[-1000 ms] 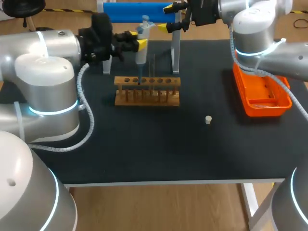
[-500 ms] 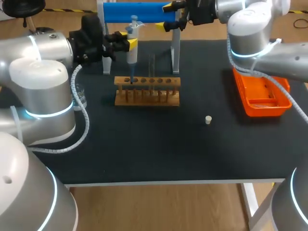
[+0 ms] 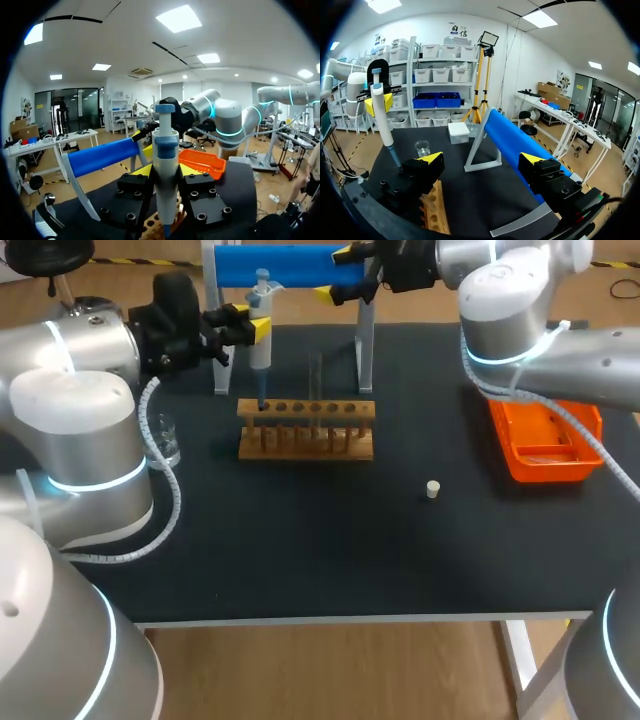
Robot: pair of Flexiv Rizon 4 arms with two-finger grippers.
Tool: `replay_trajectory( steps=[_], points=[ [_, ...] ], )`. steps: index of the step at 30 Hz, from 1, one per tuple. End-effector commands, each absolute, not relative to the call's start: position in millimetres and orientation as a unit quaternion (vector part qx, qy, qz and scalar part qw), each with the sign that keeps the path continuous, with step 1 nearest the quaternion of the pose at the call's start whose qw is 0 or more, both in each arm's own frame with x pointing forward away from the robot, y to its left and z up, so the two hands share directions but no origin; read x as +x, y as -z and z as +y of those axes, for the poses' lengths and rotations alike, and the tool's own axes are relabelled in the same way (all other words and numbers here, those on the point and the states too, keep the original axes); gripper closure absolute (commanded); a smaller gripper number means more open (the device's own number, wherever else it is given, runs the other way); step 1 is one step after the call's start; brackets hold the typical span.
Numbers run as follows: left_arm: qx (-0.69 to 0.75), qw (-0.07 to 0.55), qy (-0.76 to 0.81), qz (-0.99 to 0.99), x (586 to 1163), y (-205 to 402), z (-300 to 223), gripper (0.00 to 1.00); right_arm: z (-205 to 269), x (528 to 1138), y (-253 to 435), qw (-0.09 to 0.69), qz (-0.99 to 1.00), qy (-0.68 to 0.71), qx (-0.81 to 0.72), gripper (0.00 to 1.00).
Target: Invert the test tube, pick up the pipette, mount the tip to pipette, aspirate from beaker and dispense into the tube, eject the tip, return the pipette, and cap with the stopper.
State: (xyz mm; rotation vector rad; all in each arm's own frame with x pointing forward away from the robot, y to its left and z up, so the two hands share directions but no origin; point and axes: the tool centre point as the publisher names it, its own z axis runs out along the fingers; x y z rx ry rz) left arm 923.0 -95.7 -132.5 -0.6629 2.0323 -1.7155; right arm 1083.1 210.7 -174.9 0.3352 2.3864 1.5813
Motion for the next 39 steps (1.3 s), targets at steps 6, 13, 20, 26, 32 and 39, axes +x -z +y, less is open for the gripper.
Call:
replay_trajectory(
  steps=[6,13,20,26,32,39],
  points=[
    [-0.276,0.219,0.594,0.723,933.5,125.0,-94.0,1.0,212.8,1083.6,174.3,0.129,0.822,-0.542,0.116,0.0],
    [-0.307,0.228,0.58,0.719,961.5,124.0,-85.6,1.0,212.8,1083.6,174.3,0.129,0.822,-0.542,0.116,0.0],
    [-0.33,0.244,0.564,0.717,988.7,123.4,-81.8,1.0,212.8,1083.6,174.3,0.129,0.822,-0.542,0.116,0.0],
    [-0.347,0.251,0.55,0.717,1008.9,123.9,-80.3,1.0,212.8,1083.6,174.3,0.129,0.822,-0.542,0.116,0.0],
    [-0.369,0.256,0.538,0.713,1026.5,126.5,-77.8,1.0,212.8,1083.6,174.3,0.129,0.822,-0.542,0.116,0.0],
    [-0.39,0.26,0.523,0.712,1043.8,130.0,-76.4,1.0,212.8,1083.6,174.3,0.129,0.822,-0.542,0.116,0.0]
  ],
)
